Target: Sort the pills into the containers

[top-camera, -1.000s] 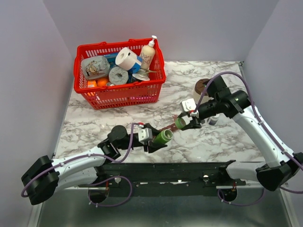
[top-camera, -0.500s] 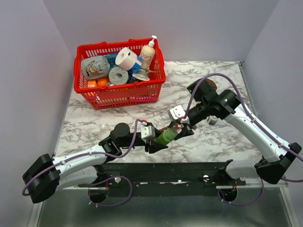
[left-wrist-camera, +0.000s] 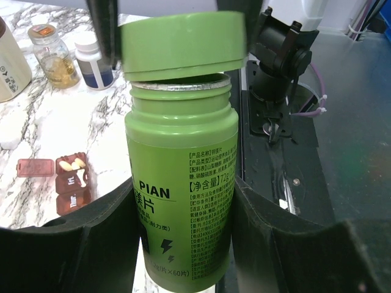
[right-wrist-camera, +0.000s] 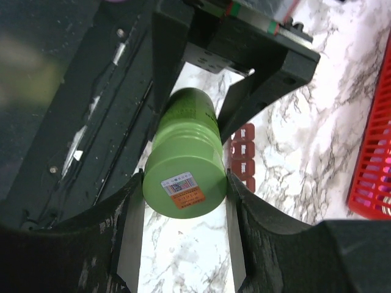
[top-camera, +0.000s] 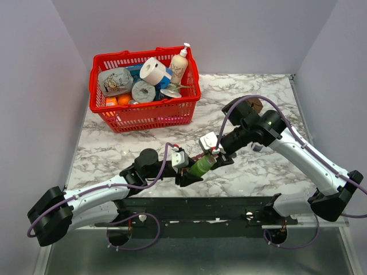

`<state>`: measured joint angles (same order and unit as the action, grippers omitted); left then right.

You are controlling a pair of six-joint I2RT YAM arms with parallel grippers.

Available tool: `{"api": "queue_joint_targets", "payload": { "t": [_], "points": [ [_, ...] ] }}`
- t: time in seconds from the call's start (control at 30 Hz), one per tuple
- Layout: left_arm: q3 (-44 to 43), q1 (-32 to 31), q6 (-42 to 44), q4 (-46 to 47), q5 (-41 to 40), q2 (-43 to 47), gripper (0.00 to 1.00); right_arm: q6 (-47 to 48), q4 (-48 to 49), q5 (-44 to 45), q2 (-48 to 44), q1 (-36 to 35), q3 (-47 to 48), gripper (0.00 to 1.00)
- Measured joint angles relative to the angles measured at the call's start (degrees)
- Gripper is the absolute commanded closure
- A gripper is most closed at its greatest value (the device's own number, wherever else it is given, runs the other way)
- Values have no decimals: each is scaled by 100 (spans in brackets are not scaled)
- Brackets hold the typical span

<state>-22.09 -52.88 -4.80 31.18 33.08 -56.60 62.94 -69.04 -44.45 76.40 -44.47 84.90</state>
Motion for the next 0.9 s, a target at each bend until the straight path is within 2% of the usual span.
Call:
{"api": "queue_joint_targets", "payload": {
  "t": [0.3,0.9],
  "points": [
    [2,0,0,83,59,13,100,-17,26,350,0,0,31,75],
    [-114,33,-11,92,111,-76,100,-42,22,31,9,-160,31,75]
  ]
}}
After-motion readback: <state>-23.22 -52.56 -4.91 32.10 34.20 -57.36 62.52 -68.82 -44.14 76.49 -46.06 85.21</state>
